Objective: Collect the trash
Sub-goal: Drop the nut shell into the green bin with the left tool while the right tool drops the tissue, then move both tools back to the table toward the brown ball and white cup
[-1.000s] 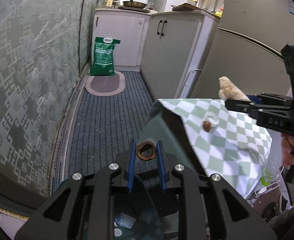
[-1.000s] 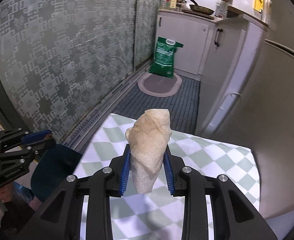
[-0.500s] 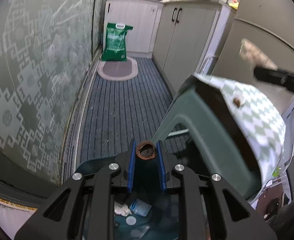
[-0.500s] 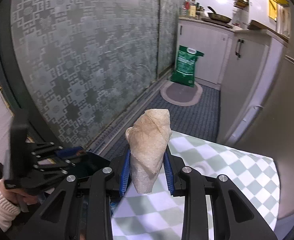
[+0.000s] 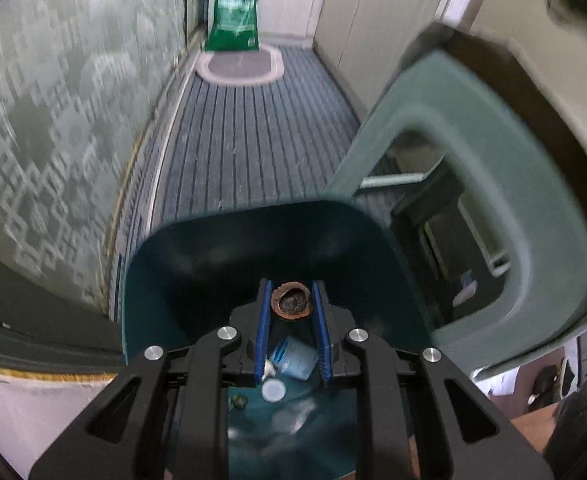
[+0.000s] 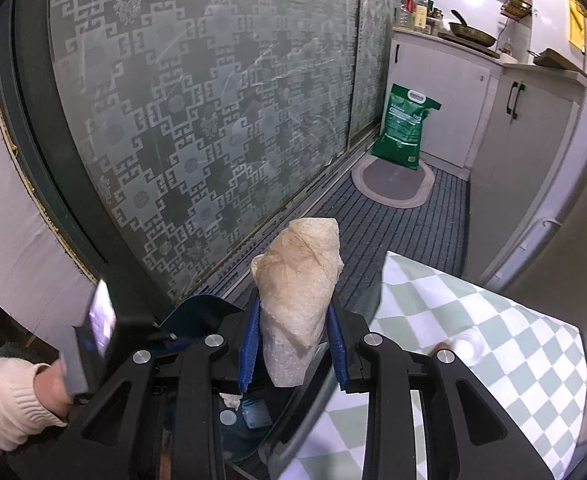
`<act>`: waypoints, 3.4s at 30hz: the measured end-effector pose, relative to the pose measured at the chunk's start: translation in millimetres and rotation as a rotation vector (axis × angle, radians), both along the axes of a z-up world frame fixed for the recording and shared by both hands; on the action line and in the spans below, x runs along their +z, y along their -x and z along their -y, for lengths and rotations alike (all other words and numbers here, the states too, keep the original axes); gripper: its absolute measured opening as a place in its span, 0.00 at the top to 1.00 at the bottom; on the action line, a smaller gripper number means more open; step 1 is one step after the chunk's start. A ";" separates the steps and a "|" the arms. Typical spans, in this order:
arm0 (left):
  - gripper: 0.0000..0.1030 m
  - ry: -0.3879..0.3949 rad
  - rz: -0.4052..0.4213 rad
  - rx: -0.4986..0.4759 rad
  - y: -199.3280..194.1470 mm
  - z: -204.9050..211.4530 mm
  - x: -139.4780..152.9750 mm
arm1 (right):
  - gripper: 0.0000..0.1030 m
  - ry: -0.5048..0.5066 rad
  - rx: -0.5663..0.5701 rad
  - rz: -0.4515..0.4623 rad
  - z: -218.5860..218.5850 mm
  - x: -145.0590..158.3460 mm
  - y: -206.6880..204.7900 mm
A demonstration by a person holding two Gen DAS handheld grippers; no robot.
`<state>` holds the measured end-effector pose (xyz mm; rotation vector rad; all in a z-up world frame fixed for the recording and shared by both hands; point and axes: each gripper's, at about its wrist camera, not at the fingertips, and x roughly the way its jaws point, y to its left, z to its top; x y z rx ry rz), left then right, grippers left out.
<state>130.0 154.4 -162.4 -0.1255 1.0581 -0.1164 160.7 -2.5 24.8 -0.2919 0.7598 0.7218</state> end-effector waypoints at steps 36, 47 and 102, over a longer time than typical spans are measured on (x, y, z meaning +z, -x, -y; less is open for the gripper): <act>0.69 0.003 0.158 0.072 27.7 -55.8 28.0 | 0.70 0.241 0.066 -0.175 -86.1 -120.3 13.4; 0.74 -0.001 0.317 0.114 40.9 -61.5 77.8 | 0.70 0.284 0.085 -0.243 -98.0 -159.8 24.6; 0.70 0.190 0.632 0.238 45.7 -68.8 197.2 | 0.53 0.130 0.146 -0.107 -65.4 -75.8 48.9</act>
